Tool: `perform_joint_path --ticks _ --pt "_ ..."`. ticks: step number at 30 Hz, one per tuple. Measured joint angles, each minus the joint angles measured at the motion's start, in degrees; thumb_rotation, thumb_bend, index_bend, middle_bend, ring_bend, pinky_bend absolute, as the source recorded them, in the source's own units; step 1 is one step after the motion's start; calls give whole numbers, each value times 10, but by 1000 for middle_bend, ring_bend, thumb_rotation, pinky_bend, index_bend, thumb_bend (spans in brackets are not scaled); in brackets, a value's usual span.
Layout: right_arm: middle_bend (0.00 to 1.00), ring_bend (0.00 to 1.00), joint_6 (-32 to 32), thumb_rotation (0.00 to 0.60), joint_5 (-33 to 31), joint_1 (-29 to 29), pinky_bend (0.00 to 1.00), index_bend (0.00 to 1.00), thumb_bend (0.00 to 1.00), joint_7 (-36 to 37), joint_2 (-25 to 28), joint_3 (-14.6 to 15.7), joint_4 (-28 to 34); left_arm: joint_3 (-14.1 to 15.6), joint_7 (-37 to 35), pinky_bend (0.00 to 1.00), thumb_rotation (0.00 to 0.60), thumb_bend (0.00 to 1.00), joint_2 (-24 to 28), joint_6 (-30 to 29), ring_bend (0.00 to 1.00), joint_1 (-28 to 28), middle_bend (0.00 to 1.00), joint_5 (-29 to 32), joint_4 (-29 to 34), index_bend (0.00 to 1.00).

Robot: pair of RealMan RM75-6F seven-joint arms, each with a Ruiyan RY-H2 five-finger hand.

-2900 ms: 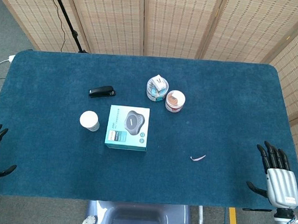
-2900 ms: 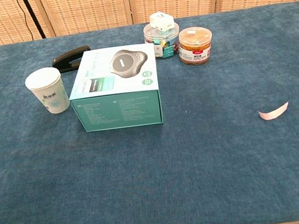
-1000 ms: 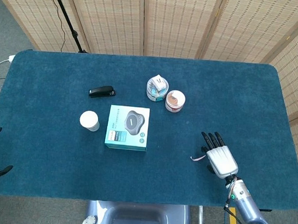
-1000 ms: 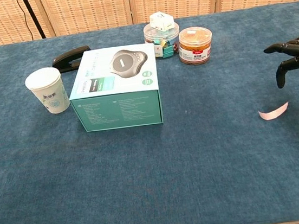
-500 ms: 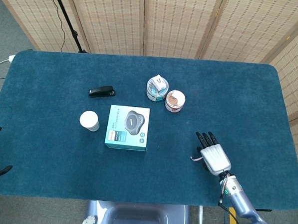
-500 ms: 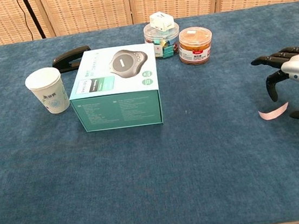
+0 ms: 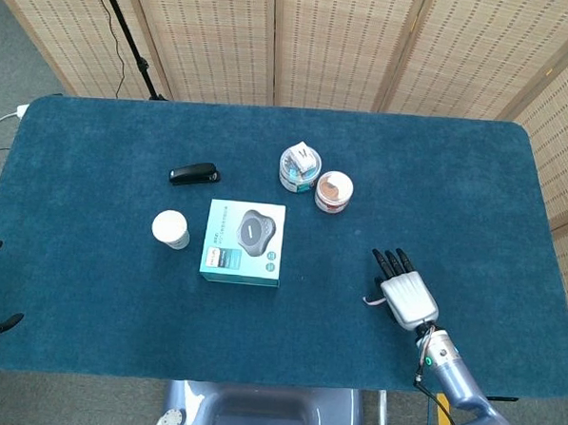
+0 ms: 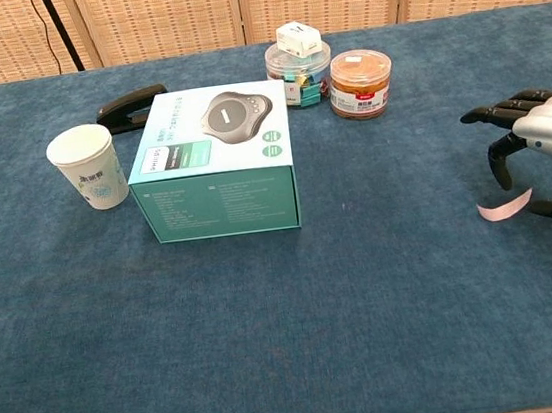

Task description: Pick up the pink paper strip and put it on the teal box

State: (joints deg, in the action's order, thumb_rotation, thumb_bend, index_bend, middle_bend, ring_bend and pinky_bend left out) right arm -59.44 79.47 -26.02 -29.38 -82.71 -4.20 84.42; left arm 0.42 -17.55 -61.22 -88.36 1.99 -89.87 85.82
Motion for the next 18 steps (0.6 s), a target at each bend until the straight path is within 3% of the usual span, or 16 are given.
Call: perform_joint_path --ticks 18 --pt "0 0 3 600 -8 -11 0 509 414 17 -16 8 -27 0 -1 0 600 0 0 2 0 0 0 1 0 0"
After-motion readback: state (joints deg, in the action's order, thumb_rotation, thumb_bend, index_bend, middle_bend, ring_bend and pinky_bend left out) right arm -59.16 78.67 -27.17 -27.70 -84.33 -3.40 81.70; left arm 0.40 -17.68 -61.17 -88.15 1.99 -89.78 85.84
